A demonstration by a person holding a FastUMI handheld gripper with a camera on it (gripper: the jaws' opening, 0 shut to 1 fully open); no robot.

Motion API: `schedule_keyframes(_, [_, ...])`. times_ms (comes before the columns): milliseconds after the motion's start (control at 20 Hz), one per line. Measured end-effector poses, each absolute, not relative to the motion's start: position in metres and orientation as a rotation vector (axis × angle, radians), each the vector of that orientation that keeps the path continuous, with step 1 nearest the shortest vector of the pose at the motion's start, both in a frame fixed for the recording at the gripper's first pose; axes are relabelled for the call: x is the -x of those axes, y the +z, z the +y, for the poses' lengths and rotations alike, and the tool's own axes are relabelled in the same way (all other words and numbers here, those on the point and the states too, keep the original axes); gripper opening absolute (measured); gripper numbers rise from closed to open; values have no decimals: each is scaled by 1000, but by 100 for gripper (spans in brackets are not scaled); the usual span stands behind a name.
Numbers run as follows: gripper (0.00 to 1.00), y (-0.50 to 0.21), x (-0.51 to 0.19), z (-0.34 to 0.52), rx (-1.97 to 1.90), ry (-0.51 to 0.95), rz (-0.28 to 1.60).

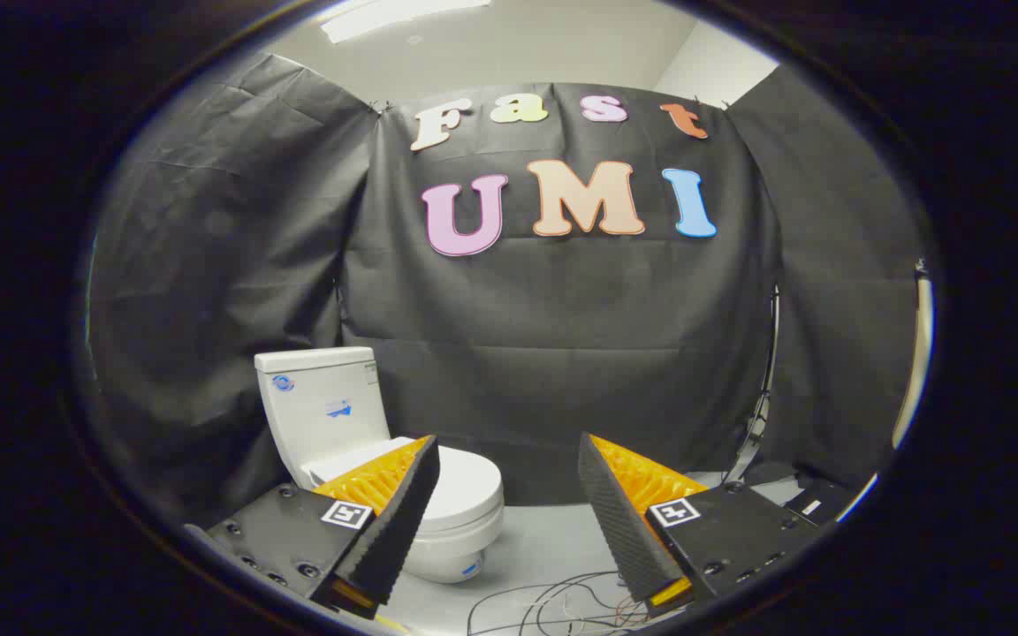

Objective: Open the toilet lid.

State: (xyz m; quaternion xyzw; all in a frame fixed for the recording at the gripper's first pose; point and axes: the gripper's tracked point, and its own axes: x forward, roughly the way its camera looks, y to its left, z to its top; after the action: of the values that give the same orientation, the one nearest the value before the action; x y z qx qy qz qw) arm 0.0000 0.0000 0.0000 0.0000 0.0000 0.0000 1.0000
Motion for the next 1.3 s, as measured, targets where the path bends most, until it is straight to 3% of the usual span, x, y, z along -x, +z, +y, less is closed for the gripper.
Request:
schedule_keyframes(700, [98, 1, -1, 0, 2, 1, -3])
schedule_keyframes(850, [98, -6, -23, 4, 7, 3, 35])
schedule_keyframes(1050, [98, 9, -87, 6, -18, -37, -49])
schedule_keyframes(1300, [98, -4, -113, 63, -70, -100, -89])
